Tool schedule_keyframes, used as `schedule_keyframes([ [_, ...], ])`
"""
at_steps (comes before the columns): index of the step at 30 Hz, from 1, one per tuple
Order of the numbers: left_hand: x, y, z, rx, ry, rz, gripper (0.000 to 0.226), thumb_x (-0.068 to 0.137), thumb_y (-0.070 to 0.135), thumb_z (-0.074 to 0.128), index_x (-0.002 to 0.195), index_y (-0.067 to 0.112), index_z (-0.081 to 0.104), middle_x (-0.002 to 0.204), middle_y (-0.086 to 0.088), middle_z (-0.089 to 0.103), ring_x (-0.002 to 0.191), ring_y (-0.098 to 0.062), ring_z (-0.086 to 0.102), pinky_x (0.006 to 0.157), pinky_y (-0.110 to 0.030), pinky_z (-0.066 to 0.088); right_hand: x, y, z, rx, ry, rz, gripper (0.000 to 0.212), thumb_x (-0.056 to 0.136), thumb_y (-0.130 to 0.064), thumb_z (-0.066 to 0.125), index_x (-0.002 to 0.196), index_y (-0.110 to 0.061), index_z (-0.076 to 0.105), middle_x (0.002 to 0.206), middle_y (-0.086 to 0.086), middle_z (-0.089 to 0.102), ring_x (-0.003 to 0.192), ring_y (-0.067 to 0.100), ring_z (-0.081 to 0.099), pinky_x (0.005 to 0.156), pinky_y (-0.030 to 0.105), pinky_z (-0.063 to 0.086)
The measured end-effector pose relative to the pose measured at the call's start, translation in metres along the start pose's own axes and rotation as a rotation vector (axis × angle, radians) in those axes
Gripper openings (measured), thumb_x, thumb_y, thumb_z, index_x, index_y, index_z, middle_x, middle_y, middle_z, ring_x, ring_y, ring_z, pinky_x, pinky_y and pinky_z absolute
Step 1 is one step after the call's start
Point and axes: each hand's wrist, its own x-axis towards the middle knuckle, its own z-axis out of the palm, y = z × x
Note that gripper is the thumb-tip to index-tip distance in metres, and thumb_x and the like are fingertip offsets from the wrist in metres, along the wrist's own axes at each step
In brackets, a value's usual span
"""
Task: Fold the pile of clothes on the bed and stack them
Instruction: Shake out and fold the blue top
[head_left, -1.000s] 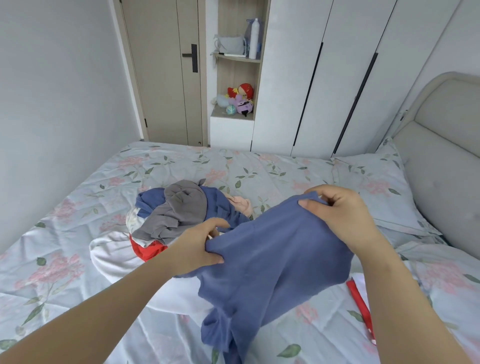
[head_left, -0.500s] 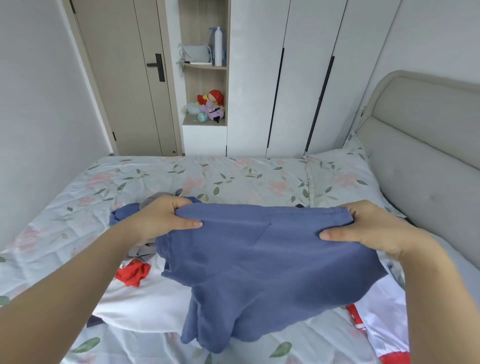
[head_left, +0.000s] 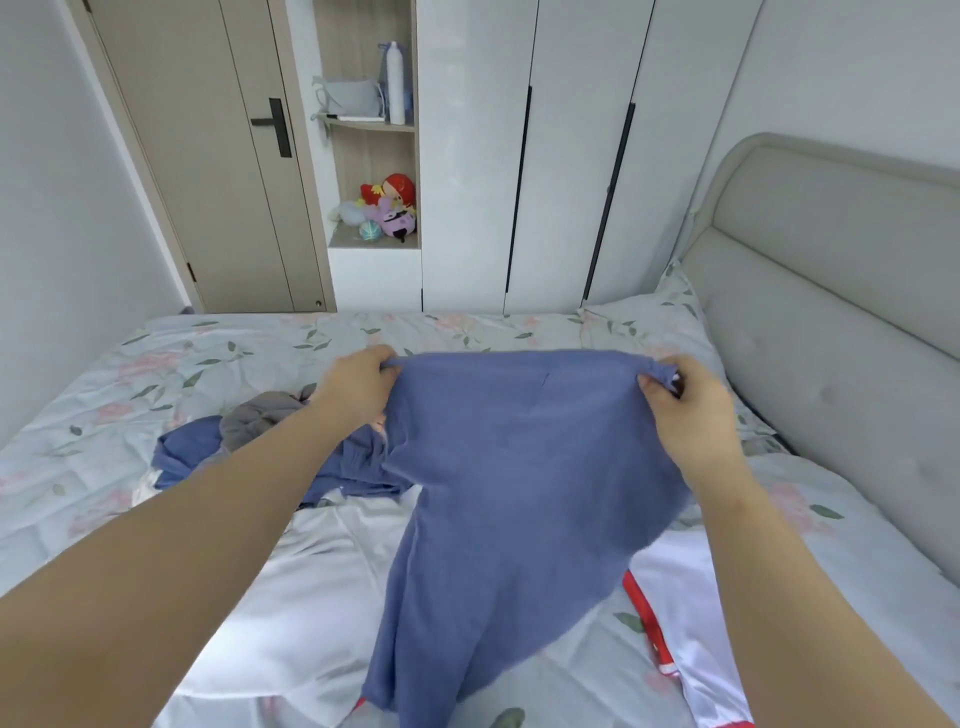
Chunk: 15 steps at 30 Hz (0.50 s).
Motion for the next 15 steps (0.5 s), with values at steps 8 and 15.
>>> schedule_keyframes([
  [8, 0.011, 0.095, -0.015, -0.943, 0.128, 0.031, 0.022, 0.102, 0.016, 0.037, 0.086, 0.021, 0.050, 0.090, -0.004, 0.057, 0.068, -0.013, 0.067, 0.058, -0.027, 0.059, 0.044, -0.028, -0.070, 0.215, 0.173, -0.240, 0.026, 0.087, -0.012, 0.058, 0.074, -0.034, 0.056, 0.062, -0.023, 0.057, 0.058, -0.010, 0.049, 0.056, 0.002, 0.035],
  [15, -0.049, 0.056, 0.006, -0.829, -0.007, 0.130, 0.020, 0.100, 0.013, 0.043, 0.093, 0.019, 0.060, 0.096, 0.001, 0.066, 0.093, -0.012, 0.065, 0.073, -0.019, 0.053, -0.037, -0.007, -0.114, 0.100, -0.327, -0.411, 0.032, 0.074, 0.011, 0.069, 0.076, -0.021, 0.068, 0.061, -0.003, 0.061, 0.055, -0.001, 0.048, 0.055, 0.007, 0.037],
])
